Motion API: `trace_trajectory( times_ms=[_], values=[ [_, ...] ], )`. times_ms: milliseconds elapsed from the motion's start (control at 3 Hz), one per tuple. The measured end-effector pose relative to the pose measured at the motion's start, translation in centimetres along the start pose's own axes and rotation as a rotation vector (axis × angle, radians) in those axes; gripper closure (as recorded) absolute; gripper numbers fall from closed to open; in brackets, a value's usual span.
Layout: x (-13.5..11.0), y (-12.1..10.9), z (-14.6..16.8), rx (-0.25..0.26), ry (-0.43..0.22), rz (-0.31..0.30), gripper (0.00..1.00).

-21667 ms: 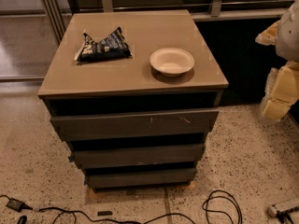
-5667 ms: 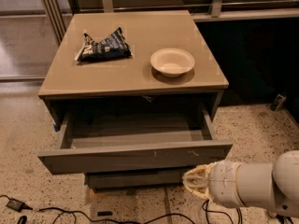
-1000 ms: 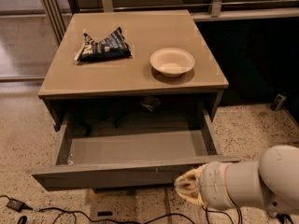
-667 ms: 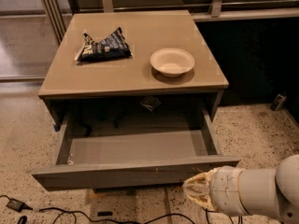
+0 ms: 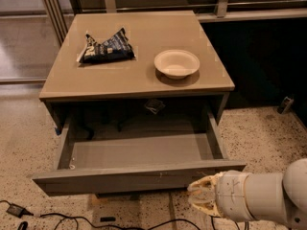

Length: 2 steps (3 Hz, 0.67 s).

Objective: Open top drawer

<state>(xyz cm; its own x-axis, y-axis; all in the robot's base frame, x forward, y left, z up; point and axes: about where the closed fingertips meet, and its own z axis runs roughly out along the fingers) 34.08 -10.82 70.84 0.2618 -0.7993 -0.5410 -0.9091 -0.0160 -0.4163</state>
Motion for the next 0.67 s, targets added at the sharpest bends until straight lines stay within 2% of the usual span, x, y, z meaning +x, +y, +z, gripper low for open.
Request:
trace_trajectory(
  times_ms=[333,667],
  values=[
    [0.0,0.0,0.0,0.0,0.0,0.0,0.04],
    [0.0,0.0,0.0,0.0,0.0,0.0,0.0]
  ],
)
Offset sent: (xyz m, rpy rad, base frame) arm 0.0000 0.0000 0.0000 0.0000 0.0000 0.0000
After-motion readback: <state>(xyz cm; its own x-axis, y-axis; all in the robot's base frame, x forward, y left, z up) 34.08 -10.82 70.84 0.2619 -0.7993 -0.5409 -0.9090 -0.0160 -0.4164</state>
